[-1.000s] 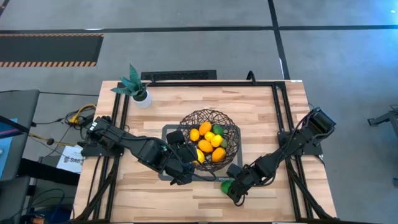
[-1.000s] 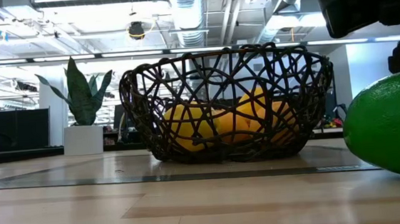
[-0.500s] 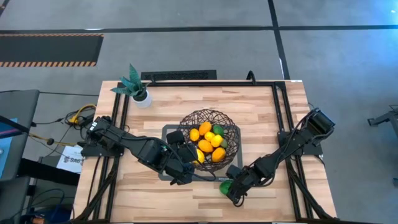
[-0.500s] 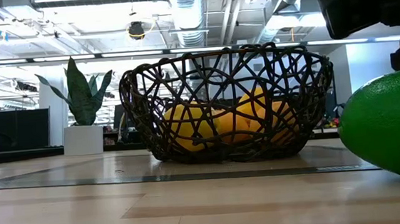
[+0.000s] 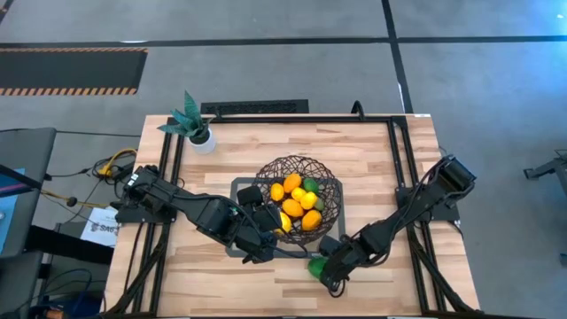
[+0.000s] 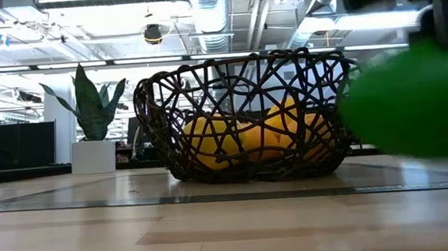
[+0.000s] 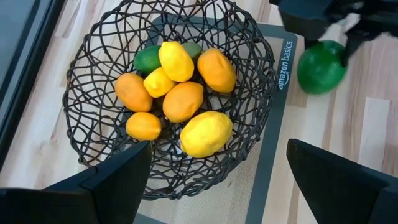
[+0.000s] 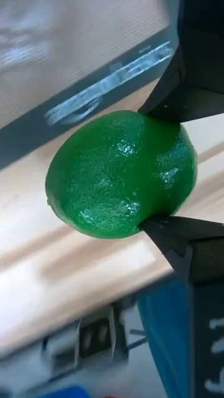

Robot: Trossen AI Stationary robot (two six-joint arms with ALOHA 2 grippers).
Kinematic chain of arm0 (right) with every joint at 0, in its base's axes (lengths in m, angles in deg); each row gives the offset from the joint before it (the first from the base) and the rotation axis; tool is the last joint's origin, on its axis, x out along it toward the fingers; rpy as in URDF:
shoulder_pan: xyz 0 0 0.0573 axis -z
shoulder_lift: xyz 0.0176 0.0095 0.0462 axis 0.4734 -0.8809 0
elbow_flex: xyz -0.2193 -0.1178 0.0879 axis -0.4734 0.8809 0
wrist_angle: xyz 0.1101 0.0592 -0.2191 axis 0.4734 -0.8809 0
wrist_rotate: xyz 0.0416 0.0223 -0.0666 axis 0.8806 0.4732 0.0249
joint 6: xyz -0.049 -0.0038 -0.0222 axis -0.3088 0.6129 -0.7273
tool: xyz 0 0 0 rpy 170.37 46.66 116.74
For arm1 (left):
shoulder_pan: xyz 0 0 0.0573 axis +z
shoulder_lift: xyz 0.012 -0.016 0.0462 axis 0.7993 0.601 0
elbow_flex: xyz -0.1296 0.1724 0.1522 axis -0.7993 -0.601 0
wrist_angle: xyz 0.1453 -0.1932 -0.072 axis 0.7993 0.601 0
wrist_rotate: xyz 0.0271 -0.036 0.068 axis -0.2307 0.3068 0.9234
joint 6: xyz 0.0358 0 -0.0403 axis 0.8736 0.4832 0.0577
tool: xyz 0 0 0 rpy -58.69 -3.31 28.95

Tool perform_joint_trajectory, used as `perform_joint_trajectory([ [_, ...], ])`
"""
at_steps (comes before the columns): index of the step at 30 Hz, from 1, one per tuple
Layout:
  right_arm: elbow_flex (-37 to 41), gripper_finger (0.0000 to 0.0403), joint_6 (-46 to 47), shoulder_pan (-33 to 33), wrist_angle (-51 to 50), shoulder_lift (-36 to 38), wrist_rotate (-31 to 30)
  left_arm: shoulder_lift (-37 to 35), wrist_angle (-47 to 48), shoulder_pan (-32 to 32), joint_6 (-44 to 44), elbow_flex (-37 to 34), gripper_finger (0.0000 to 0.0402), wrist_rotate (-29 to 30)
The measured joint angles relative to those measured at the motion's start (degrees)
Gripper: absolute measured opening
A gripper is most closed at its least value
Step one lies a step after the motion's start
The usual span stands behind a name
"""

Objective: Build produce basket
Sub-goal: Put the lime into the basket

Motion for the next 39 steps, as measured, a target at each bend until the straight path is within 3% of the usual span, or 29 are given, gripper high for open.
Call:
perform_joint_trajectory([
  [10, -11.86, 0.0199, -7.41, -0.63, -6.96, 0.15, -1.11, 0.00, 0.00, 0.00, -0.84, 0.00, 0.0359, 0.00],
  [21, -30.11, 0.0199, -15.77, 2.15, -34.79, 0.31, -18.01, 0.00, -5.20, 0.51, 1.60, 0.00, 0.0359, 0.32],
  [32, -31.74, 0.0197, -28.15, 14.63, -38.94, 0.33, -19.69, 0.00, -10.79, 0.66, 6.69, 0.00, 0.0359, 0.35],
  [36, -31.74, 0.0196, -29.69, 19.01, -43.07, 0.33, -19.87, -0.15, -6.37, 0.66, 5.21, -0.01, 0.0359, 0.87],
  [39, -31.63, 0.0195, -29.71, 21.25, -47.30, 0.33, -20.17, -2.09, 0.46, 0.25, -0.18, -0.07, 0.0359, 4.44],
])
